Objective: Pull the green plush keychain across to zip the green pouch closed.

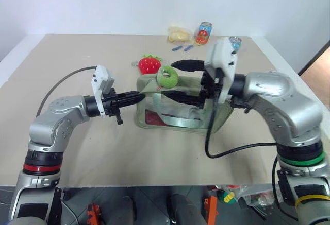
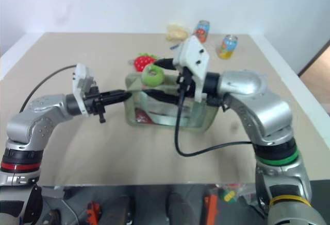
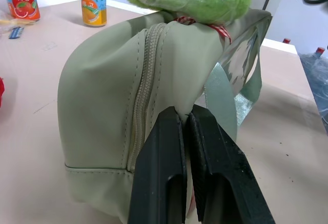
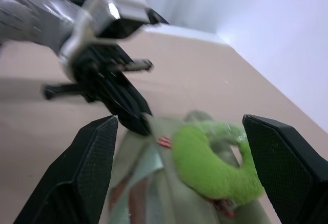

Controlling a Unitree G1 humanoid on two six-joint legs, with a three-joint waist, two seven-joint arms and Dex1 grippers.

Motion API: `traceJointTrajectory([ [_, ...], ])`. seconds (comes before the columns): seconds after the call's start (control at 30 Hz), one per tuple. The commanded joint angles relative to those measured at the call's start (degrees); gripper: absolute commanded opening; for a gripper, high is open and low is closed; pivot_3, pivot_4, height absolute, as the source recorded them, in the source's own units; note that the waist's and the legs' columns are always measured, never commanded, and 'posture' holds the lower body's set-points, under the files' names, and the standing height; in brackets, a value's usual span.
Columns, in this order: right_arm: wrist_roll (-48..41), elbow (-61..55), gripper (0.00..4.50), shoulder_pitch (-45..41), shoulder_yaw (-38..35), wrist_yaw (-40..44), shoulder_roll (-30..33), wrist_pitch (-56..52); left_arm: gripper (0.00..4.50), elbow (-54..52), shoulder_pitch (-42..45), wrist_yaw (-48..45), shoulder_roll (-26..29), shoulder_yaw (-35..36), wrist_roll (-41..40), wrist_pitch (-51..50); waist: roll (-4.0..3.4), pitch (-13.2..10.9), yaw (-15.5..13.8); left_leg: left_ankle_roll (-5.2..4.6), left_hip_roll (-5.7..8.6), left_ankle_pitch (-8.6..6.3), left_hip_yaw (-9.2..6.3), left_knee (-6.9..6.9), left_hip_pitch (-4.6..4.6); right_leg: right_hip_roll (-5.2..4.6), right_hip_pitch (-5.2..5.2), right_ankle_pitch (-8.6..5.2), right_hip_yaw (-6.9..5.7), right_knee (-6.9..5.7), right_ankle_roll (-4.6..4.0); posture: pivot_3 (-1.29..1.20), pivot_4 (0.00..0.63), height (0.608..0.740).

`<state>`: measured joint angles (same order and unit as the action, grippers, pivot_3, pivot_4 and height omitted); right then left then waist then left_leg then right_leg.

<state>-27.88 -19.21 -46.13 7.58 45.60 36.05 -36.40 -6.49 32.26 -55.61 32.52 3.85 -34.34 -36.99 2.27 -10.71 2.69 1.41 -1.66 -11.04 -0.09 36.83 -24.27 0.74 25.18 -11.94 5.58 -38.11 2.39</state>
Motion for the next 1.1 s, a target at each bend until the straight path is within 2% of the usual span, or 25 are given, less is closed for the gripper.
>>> traceJointTrajectory([
  [0.03, 2.8, 1.3, 4.02, -1.7, 0.3, -0.8, -1.6, 3.0, 0.00, -3.0, 0.7, 0.4, 0.2, 1.0, -1.5, 0.0, 0.00, 0.0, 0.0, 0.00, 0.00, 0.00, -0.01, 0.00, 0.00, 0.00, 0.00, 0.00, -0.01, 0.00, 0.00, 0.00, 0.150, 0.740],
  [0.1, 4.1, 2.5, 4.02, -1.1, 0.5, -0.3, -1.5, 4.0, 0.00, -3.1, 0.5, 0.6, 0.3, 1.2, -1.5, -0.1, 0.00, 0.0, 0.0, 0.00, -0.01, 0.00, -0.06, -0.01, -0.01, 0.01, 0.00, 0.00, -0.07, -0.01, -0.01, 0.00, 0.150, 0.740],
  [0.2, 5.6, 3.9, 3.27, -0.3, 0.7, 0.6, -1.1, 5.4, 0.00, -3.0, 0.3, 0.8, 0.5, 1.3, -1.1, 0.1, 0.00, 0.0, 0.0, 0.00, 0.00, 0.00, -0.05, -0.01, 0.00, 0.00, -0.01, 0.00, -0.05, 0.00, -0.01, 0.00, 0.150, 0.740],
  [0.5, 8.3, 5.0, 0.10, 1.0, 1.0, 1.6, -1.7, 7.1, 0.00, -2.2, 0.5, 1.5, 0.2, 0.8, -0.4, 0.8, 0.00, 0.0, 0.0, 0.00, -0.01, 0.00, -0.06, -0.01, 0.00, 0.02, -0.01, 0.00, -0.07, -0.01, -0.01, 0.00, 0.150, 0.740],
  [0.93, 8.1, 2.3, 0.02, 0.8, -1.0, 2.9, -2.7, 9.4, 0.00, -1.4, 1.5, 2.2, -0.7, -0.2, 0.9, 1.6, 0.00, 0.0, 0.0, 0.00, -0.01, 0.00, -0.07, -0.01, 0.00, 0.02, 0.00, 0.00, -0.08, -0.01, -0.01, 0.00, 0.150, 0.740],
  [1.03, 8.3, 1.4, 0.02, 0.6, -4.5, 2.5, -0.4, 10.2, 0.00, -1.9, 1.6, 2.8, -1.0, -0.4, 0.8, 1.4, 0.00, 0.0, -0.1, 0.00, 0.00, 0.00, -0.08, 0.00, 0.00, 0.00, -0.02, 0.00, -0.09, 0.00, -0.01, 0.00, 0.150, 0.740],
  [1.1, 8.9, 0.9, 0.02, 1.9, -8.3, 2.8, 3.5, 10.9, 0.00, -2.5, 1.6, 3.3, -1.1, -0.2, 0.4, 1.0, 0.00, 0.0, -0.3, 0.00, 0.04, 0.00, -0.08, 0.01, -0.02, -0.03, -0.03, 0.00, -0.09, 0.01, 0.00, 0.00, 0.150, 0.740],
])
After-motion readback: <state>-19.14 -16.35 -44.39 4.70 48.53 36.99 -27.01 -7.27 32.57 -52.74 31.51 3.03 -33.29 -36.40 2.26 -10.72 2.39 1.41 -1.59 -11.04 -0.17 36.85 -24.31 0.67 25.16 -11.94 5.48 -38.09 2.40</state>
